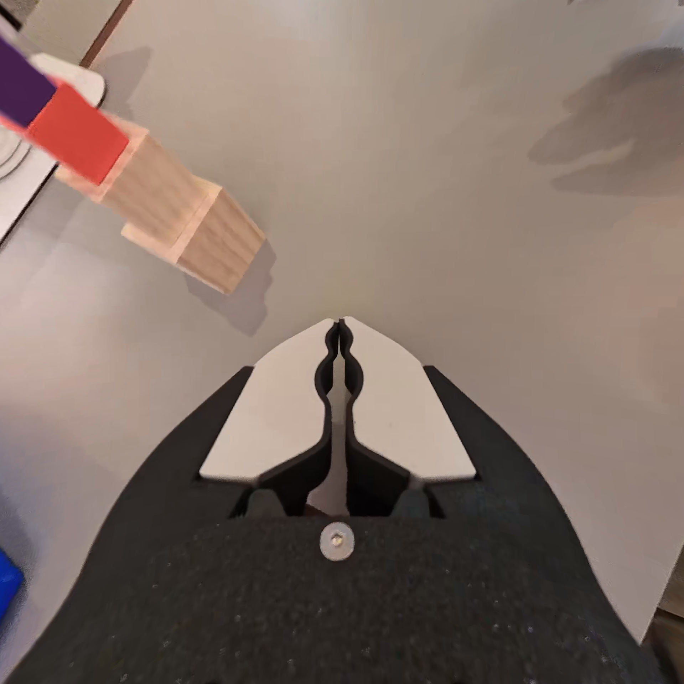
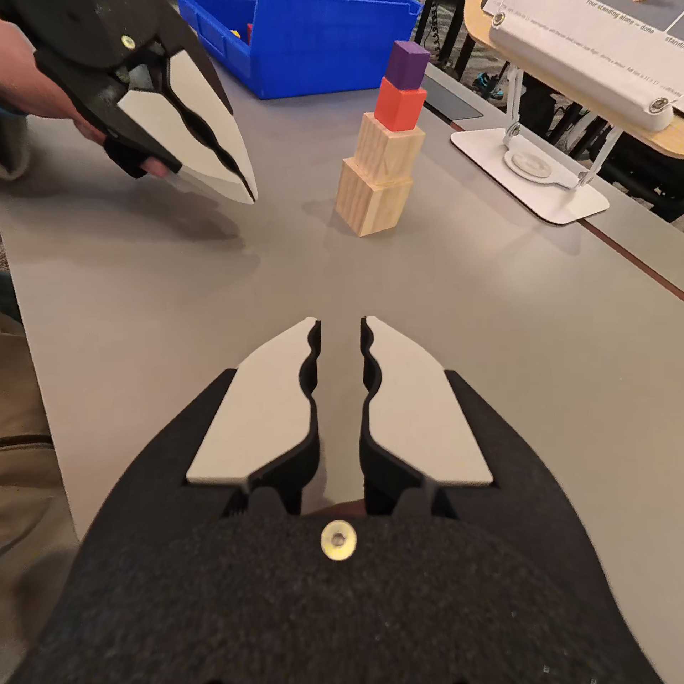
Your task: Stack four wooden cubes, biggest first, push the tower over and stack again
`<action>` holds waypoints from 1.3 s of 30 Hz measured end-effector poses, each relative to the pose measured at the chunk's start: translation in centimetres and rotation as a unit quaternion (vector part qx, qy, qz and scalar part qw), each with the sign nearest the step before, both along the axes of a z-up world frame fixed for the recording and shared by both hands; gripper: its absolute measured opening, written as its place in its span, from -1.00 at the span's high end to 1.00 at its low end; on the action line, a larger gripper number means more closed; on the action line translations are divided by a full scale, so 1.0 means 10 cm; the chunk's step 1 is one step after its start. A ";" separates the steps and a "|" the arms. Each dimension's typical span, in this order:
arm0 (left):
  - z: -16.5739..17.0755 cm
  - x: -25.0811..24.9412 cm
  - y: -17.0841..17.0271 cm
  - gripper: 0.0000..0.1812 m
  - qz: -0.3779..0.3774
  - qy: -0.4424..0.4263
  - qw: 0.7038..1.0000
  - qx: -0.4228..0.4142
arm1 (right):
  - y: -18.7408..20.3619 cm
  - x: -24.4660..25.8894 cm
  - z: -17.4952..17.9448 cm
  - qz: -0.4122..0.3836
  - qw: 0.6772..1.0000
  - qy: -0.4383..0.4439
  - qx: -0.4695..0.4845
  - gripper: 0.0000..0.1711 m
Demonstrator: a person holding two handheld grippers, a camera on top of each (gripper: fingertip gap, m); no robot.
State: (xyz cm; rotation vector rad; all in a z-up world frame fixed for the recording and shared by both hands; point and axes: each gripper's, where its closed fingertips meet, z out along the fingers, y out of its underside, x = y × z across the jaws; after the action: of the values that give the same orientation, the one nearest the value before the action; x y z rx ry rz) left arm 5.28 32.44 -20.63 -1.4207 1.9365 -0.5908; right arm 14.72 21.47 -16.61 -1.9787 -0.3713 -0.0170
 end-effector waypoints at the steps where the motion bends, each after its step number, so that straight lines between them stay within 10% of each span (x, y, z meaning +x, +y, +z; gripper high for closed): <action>1: -0.01 0.02 -0.05 1.00 -0.013 0.005 1.000 0.004 | -0.01 0.01 -0.01 -0.001 1.000 0.000 -0.002 0.77; 6: -0.16 0.16 -0.21 1.00 -0.141 0.069 0.981 0.113 | -0.05 0.06 0.00 -0.001 1.000 -0.004 -0.006 0.77; 10: -0.06 0.92 0.69 1.00 -0.005 0.068 0.989 0.131 | -0.06 0.08 0.10 0.001 1.000 0.015 0.013 0.78; 23: 0.58 -0.48 0.46 1.00 0.190 -0.134 0.966 0.115 | 0.03 0.00 0.07 -0.003 1.000 -0.011 0.008 0.80; 31: 0.67 -0.75 0.58 0.00 0.240 -0.285 0.928 -0.029 | 0.12 0.20 0.21 -0.087 0.994 0.010 0.061 0.80; 39: 0.76 -0.80 0.49 -0.02 0.234 -0.357 0.904 -0.017 | 0.06 0.06 0.34 -0.067 0.994 0.022 0.085 0.81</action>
State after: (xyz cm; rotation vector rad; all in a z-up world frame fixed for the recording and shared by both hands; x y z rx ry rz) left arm -2.72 37.35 -13.00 -1.3622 0.9747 -0.7723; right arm 15.35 22.04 -13.17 -1.8294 -0.2015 -0.0877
